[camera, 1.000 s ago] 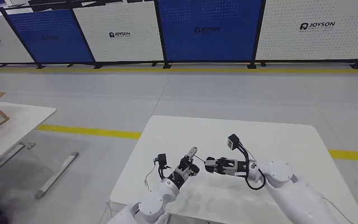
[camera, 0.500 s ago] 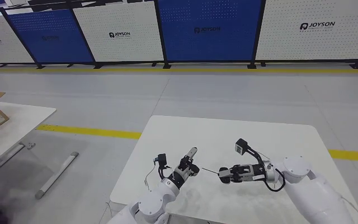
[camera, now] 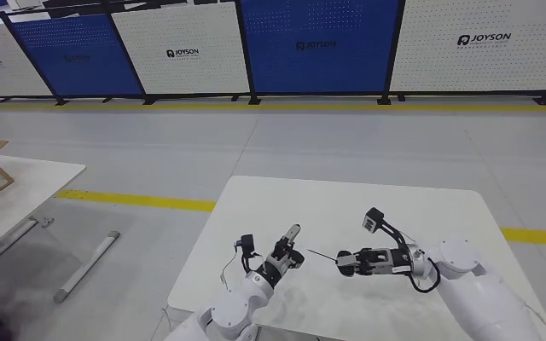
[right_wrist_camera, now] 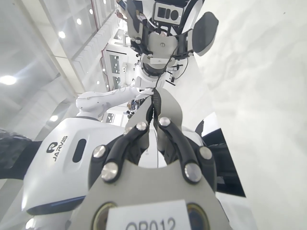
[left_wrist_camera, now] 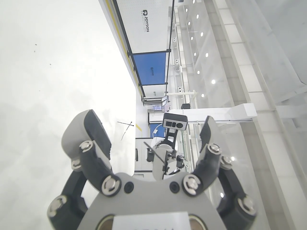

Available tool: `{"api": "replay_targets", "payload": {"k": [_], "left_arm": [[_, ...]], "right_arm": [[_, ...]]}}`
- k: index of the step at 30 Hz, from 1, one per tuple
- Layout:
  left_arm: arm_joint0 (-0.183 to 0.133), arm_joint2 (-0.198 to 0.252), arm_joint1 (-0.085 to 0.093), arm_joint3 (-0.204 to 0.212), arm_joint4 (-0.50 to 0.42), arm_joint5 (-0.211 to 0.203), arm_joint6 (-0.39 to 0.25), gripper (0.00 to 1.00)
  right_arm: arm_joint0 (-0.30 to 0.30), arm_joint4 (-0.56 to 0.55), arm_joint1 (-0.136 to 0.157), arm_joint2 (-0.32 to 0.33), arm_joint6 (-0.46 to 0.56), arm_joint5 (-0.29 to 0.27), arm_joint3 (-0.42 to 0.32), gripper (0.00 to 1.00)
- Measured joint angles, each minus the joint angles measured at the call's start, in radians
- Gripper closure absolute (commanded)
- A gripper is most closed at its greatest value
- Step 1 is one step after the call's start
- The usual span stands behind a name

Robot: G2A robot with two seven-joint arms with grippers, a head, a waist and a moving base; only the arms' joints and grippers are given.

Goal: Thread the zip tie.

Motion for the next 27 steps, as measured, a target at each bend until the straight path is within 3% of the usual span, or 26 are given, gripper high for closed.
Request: {"api": "replay_targets", "payload": {"k": [2, 6, 8, 10, 19, 24, 27], "left_arm": [[0.0, -0.004, 0.0, 0.002, -0.018, 0.008, -0.036, 0.0], [0.009, -0.008, 0.004, -0.002, -0.055, 0.025, -0.166, 0.0], [0.012, -0.015, 0.005, -0.005, -0.064, 0.006, -0.204, 0.0], [0.014, -0.019, 0.005, -0.006, -0.061, -0.025, -0.205, 0.0], [0.013, -0.019, 0.005, -0.006, -0.06, -0.018, -0.202, 0.0], [0.011, 0.007, -0.001, -0.013, -0.042, -0.057, -0.223, 0.0], [-0.005, 0.011, -0.005, -0.006, -0.06, -0.035, -0.23, 0.0]], "right_arm": [[0.006, 0.013, 0.002, -0.001, -0.001, 0.01, 0.005, 1.0], [0.025, 0.023, 0.002, -0.031, -0.001, 0.039, 0.014, 1.0], [0.038, 0.018, 0.0, -0.052, -0.001, 0.061, 0.02, 1.0], [0.05, 0.018, -0.003, -0.068, -0.001, 0.076, 0.03, 1.0], [0.051, 0.02, -0.003, -0.068, -0.001, 0.076, 0.031, 1.0], [0.051, 0.019, -0.003, -0.068, -0.001, 0.076, 0.031, 1.0], [0.051, 0.019, -0.003, -0.068, -0.001, 0.076, 0.031, 1.0]]}}
